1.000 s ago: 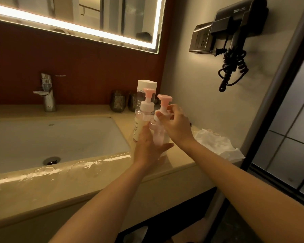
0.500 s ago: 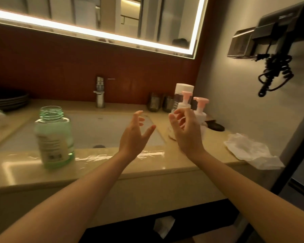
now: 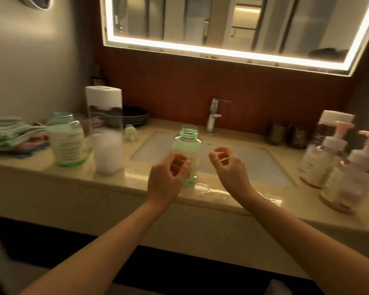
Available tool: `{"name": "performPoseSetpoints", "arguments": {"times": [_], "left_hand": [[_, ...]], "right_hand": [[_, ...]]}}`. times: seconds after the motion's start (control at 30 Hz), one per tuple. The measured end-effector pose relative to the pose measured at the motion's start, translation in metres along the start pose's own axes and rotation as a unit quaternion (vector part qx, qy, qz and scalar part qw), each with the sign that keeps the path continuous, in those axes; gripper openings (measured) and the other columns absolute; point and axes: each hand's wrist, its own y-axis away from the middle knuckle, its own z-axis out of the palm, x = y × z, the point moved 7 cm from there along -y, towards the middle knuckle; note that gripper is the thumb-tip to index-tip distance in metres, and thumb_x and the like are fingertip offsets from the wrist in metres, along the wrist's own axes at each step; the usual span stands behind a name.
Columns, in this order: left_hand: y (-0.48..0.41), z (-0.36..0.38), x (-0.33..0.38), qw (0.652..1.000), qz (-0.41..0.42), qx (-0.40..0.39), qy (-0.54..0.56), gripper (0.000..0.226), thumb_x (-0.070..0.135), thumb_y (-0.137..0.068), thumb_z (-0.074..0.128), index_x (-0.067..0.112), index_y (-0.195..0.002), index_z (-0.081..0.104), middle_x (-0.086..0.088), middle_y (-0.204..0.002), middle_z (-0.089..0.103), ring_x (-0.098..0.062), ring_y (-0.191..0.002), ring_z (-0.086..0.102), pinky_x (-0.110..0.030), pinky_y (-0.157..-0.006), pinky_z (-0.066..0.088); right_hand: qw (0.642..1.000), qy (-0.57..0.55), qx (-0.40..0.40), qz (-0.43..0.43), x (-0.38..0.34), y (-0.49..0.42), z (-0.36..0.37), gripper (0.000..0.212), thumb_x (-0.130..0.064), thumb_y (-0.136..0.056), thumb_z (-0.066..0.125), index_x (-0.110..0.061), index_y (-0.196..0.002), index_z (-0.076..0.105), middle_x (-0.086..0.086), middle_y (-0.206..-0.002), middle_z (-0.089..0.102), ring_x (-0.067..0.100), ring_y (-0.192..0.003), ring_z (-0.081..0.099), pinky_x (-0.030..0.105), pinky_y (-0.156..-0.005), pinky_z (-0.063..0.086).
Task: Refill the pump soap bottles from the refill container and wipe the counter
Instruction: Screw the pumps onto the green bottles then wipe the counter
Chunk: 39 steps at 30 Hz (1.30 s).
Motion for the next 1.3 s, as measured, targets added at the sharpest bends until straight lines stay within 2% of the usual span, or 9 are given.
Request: {"name": "performPoseSetpoints", "arguments": {"times": [0.3,0.4,0.57,0.77,0.87,1.03,1.13,1.23,1.3], "left_hand": [[-0.004,-0.077,-0.053,0.995,-0.071,0.061,-0.029,0.011,0.023,-0.087,0.062,0.021,-0.095,0.056,0.004,-0.083,0.064,-0.012,-0.075,0.064,-0.023,-0.063,0.053],[-0.01,-0.077,-0.059,0.996,-0.078,0.034,0.001,0.034,0.028,-0.081,0.068,0.019,-0.109,0.05,0.003,-0.099,0.061,-0.007,-0.086,0.061,-0.013,-0.067,0.049],[-0.017,-0.07,-0.077,0.994,-0.096,-0.037,0.022,0.078,0.038,-0.071,0.072,0.016,-0.134,0.032,-0.003,-0.129,0.049,-0.011,-0.111,0.051,-0.025,-0.09,0.045],[-0.034,-0.059,-0.085,0.989,-0.114,-0.095,-0.01,0.106,0.047,-0.061,0.076,0.023,-0.144,0.014,-0.006,-0.141,0.042,-0.018,-0.124,0.045,-0.037,-0.098,0.043],[-0.039,-0.054,-0.089,0.985,-0.114,-0.129,-0.005,0.104,0.038,-0.064,0.081,0.027,-0.143,0.014,-0.005,-0.134,0.048,-0.016,-0.115,0.05,-0.035,-0.095,0.046],[-0.042,-0.05,-0.095,0.983,-0.121,-0.135,-0.009,0.089,0.035,-0.059,0.085,0.023,-0.129,0.031,0.008,-0.117,0.051,-0.008,-0.104,0.053,-0.028,-0.086,0.049],[-0.044,-0.053,-0.1,0.987,-0.125,-0.1,-0.027,0.082,0.049,-0.047,0.079,0.024,-0.114,0.04,0.009,-0.109,0.051,-0.008,-0.1,0.054,-0.034,-0.082,0.052],[-0.045,-0.056,-0.104,0.987,-0.134,-0.079,-0.049,0.072,0.04,-0.052,0.084,0.024,-0.107,0.04,0.008,-0.103,0.047,-0.007,-0.096,0.052,-0.032,-0.078,0.051],[-0.044,-0.057,-0.106,0.986,-0.141,-0.073,-0.05,0.069,0.038,-0.054,0.084,0.025,-0.106,0.04,0.01,-0.102,0.048,-0.006,-0.095,0.053,-0.032,-0.077,0.052]], "right_hand": [[0.995,-0.074,-0.059,0.027,-0.016,0.0,0.051,0.057,-0.042,-0.083,0.06,-0.015,-0.128,0.04,0.001,-0.108,0.052,0.012,-0.087,0.054,0.018,-0.061,0.044],[0.995,-0.074,-0.068,0.021,-0.024,-0.002,0.065,0.058,-0.044,-0.082,0.06,-0.015,-0.128,0.041,0.001,-0.108,0.053,0.014,-0.088,0.055,0.019,-0.062,0.045],[0.993,-0.079,-0.091,0.005,-0.043,-0.006,0.096,0.058,-0.046,-0.082,0.06,-0.017,-0.128,0.041,0.0,-0.11,0.053,0.013,-0.089,0.056,0.018,-0.061,0.045],[0.987,-0.104,-0.121,-0.025,-0.051,-0.012,0.112,0.046,-0.045,-0.089,0.044,-0.018,-0.126,0.046,0.0,-0.111,0.058,0.006,-0.087,0.056,0.015,-0.063,0.046],[0.984,-0.132,-0.114,-0.017,-0.049,-0.026,0.111,0.043,-0.042,-0.094,0.031,-0.014,-0.116,0.054,-0.001,-0.098,0.062,0.009,-0.083,0.06,0.015,-0.061,0.047],[0.989,-0.112,-0.091,0.031,-0.035,-0.093,0.13,0.042,-0.041,-0.097,0.036,-0.006,-0.101,0.058,0.001,-0.077,0.058,0.018,-0.073,0.056,0.037,-0.07,0.048],[0.99,-0.063,-0.122,0.038,-0.028,-0.13,0.164,0.039,-0.04,-0.093,0.047,-0.006,-0.108,0.058,0.001,-0.09,0.061,0.017,-0.083,0.057,0.033,-0.073,0.047],[0.978,-0.059,-0.197,0.04,-0.029,-0.154,0.212,0.042,-0.039,-0.09,0.054,-0.006,-0.116,0.053,0.003,-0.106,0.058,0.02,-0.097,0.055,0.035,-0.085,0.047],[0.971,0.007,-0.24,0.012,-0.03,-0.167,0.244,0.041,-0.042,-0.09,0.053,-0.01,-0.114,0.05,0.001,-0.104,0.056,0.02,-0.092,0.053,0.032,-0.078,0.045]]}}
